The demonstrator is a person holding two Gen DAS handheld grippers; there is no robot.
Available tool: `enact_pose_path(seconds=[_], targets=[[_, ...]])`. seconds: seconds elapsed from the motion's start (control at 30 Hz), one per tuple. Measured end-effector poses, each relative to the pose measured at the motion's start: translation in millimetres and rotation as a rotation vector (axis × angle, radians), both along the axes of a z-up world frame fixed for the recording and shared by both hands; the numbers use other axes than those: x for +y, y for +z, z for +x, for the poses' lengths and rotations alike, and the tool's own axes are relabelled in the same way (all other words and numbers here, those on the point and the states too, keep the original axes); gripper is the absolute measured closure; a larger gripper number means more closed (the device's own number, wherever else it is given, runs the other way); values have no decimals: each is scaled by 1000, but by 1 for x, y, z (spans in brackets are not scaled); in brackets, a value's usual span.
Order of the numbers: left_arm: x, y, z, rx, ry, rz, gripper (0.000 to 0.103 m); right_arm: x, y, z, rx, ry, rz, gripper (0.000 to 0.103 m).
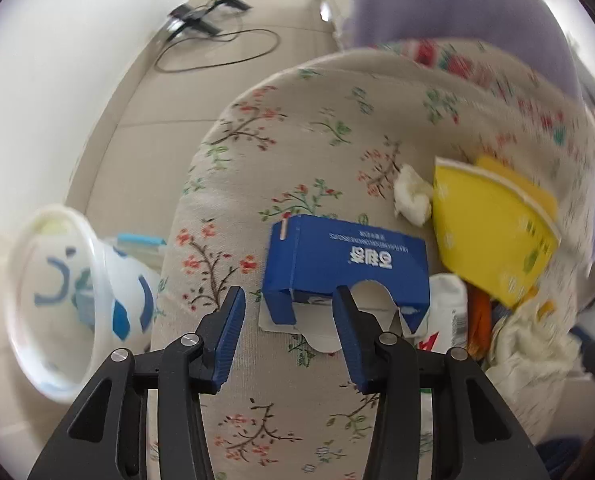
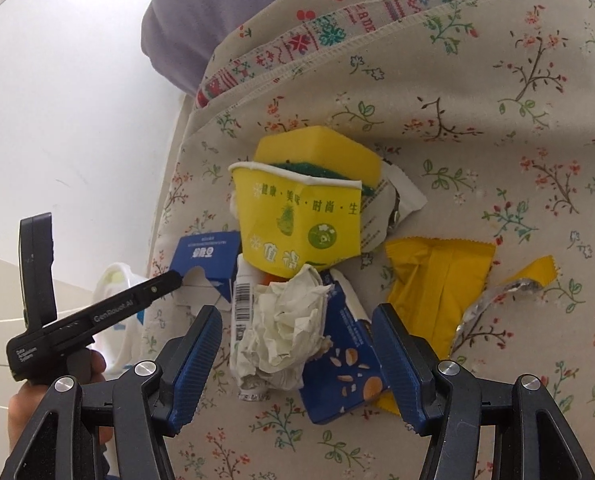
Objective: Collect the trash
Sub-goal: 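Grasp the blue tissue box with the left tool while the right tool grasps crumpled tissue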
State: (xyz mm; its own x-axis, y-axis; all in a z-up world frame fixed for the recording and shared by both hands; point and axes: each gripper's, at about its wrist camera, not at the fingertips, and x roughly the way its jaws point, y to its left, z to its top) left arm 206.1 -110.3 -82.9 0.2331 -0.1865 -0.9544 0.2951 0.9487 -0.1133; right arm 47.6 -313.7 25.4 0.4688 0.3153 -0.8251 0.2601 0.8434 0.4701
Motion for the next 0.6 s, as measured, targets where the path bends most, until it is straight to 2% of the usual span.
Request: enact_pose_path(seconds=[0.1, 0.23, 0.37, 0.43, 0.6], targets=[[-23, -3, -10, -76, -118, 129, 50, 2, 0, 0, 2, 7, -1, 36], [-40, -12, -16, -120, -189, 218, 49, 6, -4, 2, 8, 20, -15, 36], [-44, -9, -11, -145, -177, 213, 51, 11, -10, 4, 23, 38, -25, 36], [-42, -8, -10, -137, -179, 194, 64, 12, -16, 5, 37, 40, -24, 36], [-30, 0, -9, -130, -169, 171, 69, 15, -27, 8, 64, 38, -16, 36]])
